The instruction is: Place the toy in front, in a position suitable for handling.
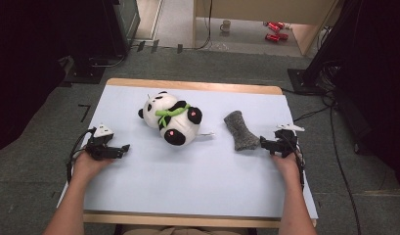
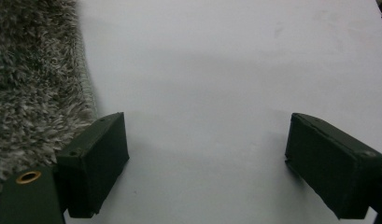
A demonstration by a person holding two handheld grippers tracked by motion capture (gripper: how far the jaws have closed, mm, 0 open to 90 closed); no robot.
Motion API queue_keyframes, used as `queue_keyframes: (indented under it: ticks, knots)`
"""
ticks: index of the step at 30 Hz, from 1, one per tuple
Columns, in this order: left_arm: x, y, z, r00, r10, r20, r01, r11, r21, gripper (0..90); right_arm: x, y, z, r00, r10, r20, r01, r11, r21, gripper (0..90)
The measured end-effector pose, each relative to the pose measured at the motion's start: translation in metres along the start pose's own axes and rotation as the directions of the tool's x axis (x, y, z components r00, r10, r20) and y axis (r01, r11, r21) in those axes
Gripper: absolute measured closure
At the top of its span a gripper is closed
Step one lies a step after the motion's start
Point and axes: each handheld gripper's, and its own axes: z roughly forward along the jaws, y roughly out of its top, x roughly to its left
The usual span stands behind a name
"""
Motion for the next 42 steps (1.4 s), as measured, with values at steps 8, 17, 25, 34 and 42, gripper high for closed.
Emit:
queue_keyframes:
  ticks: [8,17,25,34,42]
  knots:
    - [0.0002,-0.0002,-0.0001,1.0000,-0.002,0.000,0.002,1.0000,0.001,14.4,0.0001,0.0000,0.0000,1.0000,-0.001,0.000,0.001,1.0000,-0.001,12.7]
    - [0.0003,-0.0007,0.0000,1.0000,-0.005,0.001,0.005,1.0000,-0.003,14.5,0.0001,-0.0001,0.0000,1.0000,-0.002,0.000,0.002,1.0000,-0.001,12.7]
    - [-0.0005,-0.0007,-0.0001,1.0000,0.000,-0.004,0.000,1.0000,-0.004,14.5,0.0000,0.0000,0.0001,1.0000,-0.001,0.001,0.001,1.0000,0.000,12.6]
    - [0.0001,-0.0006,0.0000,1.0000,-0.007,-0.001,0.007,1.0000,-0.002,14.1,0.0004,-0.0003,0.0002,1.0000,-0.001,0.003,0.001,1.0000,-0.001,12.3]
    - [-0.0027,-0.0002,-0.0001,0.9998,-0.007,-0.021,0.007,1.0000,-0.003,13.7,0.0003,-0.0003,0.0003,1.0000,0.003,0.004,-0.003,1.0000,-0.001,12.1]
